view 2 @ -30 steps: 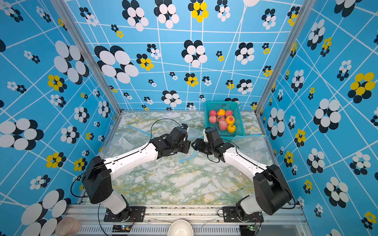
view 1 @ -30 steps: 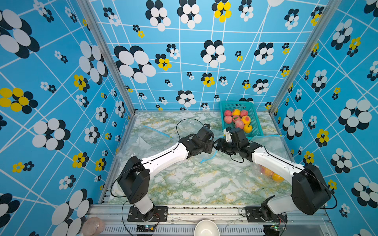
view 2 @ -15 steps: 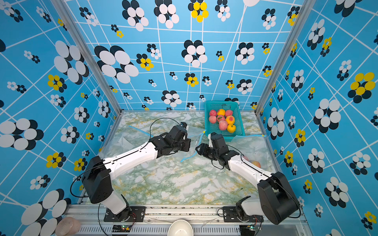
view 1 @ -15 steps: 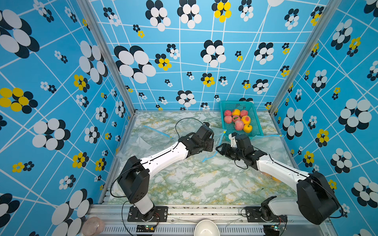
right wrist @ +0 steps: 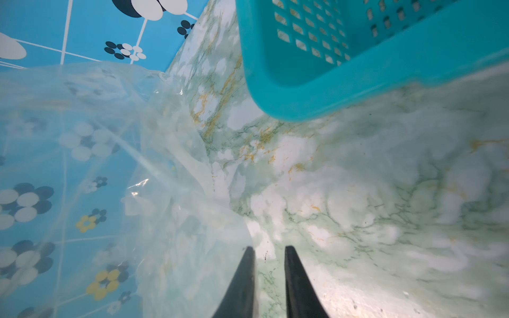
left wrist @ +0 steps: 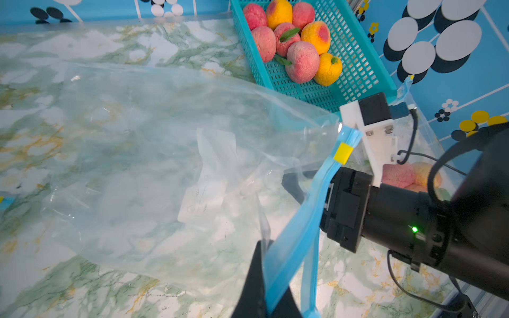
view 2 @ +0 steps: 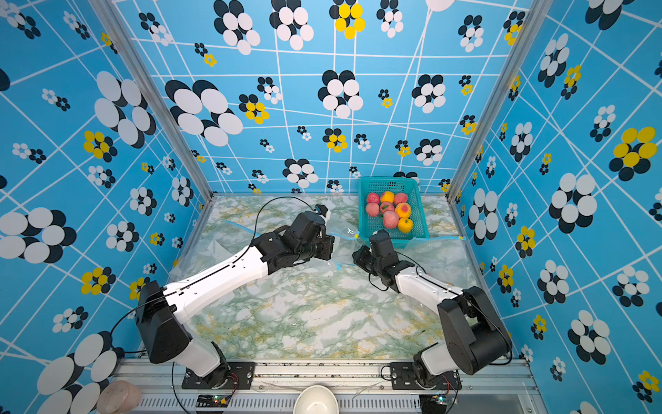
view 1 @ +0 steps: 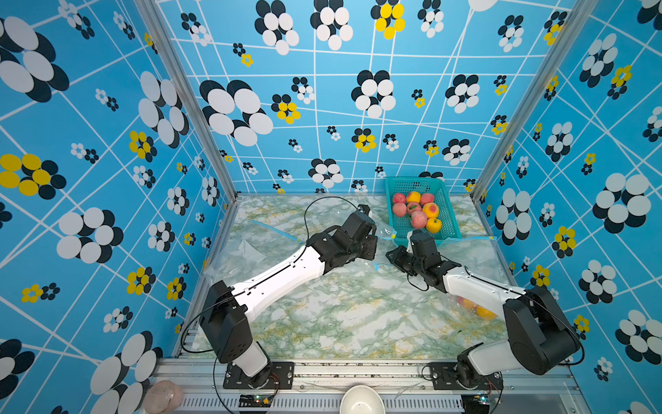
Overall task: Place the peach in a zip-top bag and seal the zipper
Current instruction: Open the zipper food storage bag.
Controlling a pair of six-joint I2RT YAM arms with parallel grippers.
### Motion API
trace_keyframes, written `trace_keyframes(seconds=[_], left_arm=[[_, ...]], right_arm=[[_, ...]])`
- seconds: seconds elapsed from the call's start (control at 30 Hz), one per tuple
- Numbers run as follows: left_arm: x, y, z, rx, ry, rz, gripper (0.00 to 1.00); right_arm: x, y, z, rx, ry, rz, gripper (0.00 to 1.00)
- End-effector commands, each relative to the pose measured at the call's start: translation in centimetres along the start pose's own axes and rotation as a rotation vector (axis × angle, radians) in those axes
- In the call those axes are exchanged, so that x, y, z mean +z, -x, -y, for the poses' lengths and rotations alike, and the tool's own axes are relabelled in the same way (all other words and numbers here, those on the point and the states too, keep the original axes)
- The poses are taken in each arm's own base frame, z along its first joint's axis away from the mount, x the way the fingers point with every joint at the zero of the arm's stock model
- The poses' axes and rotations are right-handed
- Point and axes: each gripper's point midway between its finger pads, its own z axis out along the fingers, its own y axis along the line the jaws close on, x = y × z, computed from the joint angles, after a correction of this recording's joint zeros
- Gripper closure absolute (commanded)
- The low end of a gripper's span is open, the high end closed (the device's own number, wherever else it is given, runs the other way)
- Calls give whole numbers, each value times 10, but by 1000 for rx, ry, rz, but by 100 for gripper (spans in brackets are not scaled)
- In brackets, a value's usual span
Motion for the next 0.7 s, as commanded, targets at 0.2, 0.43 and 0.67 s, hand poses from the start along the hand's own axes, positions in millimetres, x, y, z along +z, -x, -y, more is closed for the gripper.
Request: trace_keyframes(seconds=[0.2,0.43,0.67], left_arm=[[-68,47,13,113,-4,122,100],[-93,46,-2,167,124,114,100],[-91,23,-10,176,164,46,100]], right_arm=[[-45,17,-41,-160,45,-10,83],[-34,-9,-97,-251,201,-159,82],[14,-24,-98,-233,195,-272,78]])
